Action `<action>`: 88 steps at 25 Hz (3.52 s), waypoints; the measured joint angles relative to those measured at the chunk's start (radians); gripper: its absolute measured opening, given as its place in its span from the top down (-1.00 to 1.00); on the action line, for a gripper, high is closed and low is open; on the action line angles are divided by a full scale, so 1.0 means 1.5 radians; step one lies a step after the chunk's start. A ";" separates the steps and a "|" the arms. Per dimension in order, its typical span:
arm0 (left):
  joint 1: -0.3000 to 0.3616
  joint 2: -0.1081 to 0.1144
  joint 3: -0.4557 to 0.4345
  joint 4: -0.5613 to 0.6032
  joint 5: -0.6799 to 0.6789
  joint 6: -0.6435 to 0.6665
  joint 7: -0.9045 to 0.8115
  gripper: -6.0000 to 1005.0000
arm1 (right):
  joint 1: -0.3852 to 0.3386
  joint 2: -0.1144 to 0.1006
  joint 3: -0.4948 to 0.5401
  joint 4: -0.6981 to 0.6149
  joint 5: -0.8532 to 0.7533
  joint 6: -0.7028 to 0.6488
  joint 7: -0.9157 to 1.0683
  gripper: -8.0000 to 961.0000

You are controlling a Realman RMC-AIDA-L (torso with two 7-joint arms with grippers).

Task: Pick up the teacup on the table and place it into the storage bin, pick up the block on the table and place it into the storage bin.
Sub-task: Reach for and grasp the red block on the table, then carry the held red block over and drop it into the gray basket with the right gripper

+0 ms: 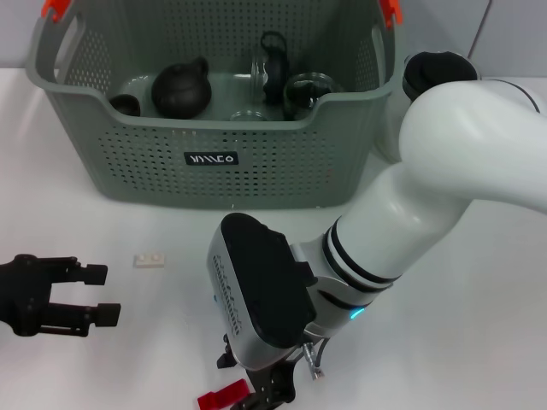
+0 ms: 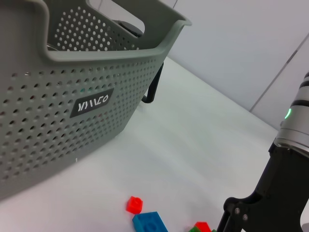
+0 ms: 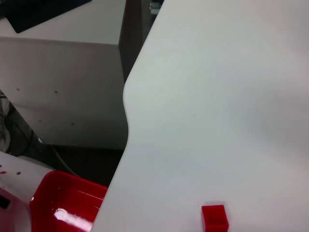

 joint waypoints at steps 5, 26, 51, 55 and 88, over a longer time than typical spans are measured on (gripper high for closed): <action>-0.001 0.000 0.000 0.000 0.000 0.000 0.000 -0.68 | 0.001 0.000 -0.002 0.009 0.005 0.000 -0.006 -0.20; -0.004 -0.005 0.000 0.001 0.001 -0.008 0.000 -0.68 | 0.002 0.000 -0.006 0.021 0.005 0.001 -0.009 0.00; -0.004 -0.004 0.000 0.001 0.001 -0.006 0.000 -0.68 | 0.004 -0.006 -0.001 0.016 0.003 0.000 0.000 0.58; -0.004 -0.002 0.000 0.001 0.001 -0.003 0.000 -0.68 | 0.005 -0.008 0.003 0.014 0.002 -0.003 0.004 0.58; -0.023 -0.024 -0.010 -0.006 -0.004 0.016 0.015 -0.68 | -0.006 -0.057 0.699 -0.211 -0.156 -0.189 0.008 0.58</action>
